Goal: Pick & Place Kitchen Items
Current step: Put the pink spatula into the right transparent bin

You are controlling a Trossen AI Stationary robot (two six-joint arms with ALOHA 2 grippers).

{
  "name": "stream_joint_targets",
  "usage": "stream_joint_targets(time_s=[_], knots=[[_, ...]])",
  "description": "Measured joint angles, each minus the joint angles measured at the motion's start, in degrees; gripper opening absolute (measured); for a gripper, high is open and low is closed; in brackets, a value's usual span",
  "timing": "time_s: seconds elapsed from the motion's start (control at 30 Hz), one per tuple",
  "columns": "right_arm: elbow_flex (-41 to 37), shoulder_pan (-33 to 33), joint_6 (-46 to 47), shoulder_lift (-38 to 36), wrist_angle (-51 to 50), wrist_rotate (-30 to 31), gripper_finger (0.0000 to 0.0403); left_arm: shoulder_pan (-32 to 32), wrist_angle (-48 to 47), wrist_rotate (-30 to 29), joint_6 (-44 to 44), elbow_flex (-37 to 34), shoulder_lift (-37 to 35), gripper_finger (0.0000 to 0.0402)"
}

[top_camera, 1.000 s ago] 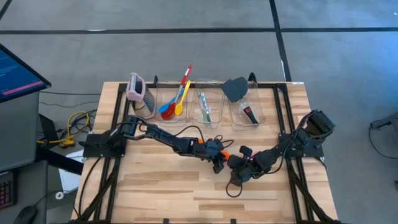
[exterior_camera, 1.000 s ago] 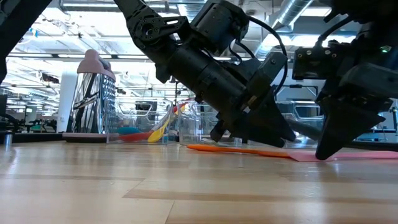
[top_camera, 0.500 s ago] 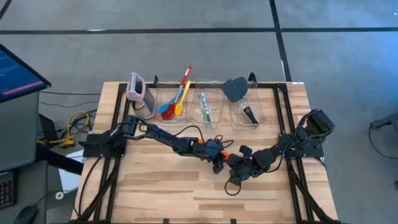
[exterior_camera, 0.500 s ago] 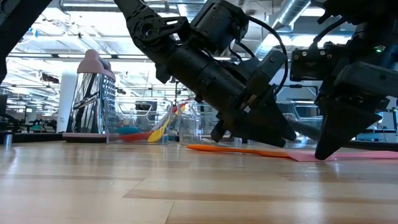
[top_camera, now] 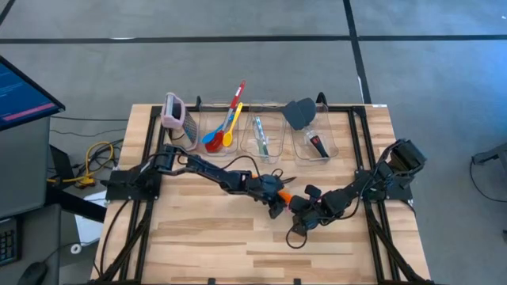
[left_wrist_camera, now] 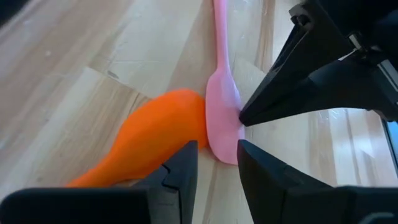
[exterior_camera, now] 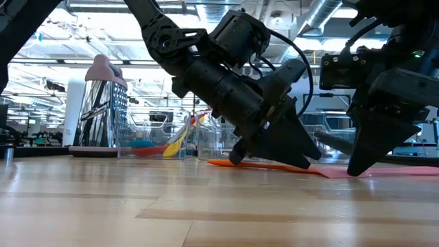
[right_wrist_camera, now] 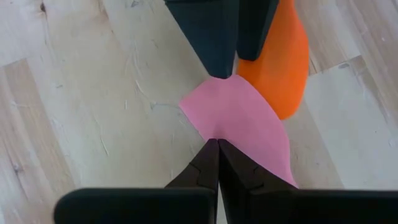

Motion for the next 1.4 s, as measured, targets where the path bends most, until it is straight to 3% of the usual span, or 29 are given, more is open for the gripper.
stream_joint_targets(time_s=[0.9, 1.4], knots=[[-0.1, 0.0, 0.0, 0.1, 0.4, 0.0, 0.0000, -0.5, 3.2, 1.2, -0.9, 0.1, 1.4, 0.0104], [0.0, 0.0, -0.1, 0.1, 0.5, 0.0, 0.0000, -1.4, 3.1, -1.2, 1.1, 0.1, 2.2, 0.0077]])
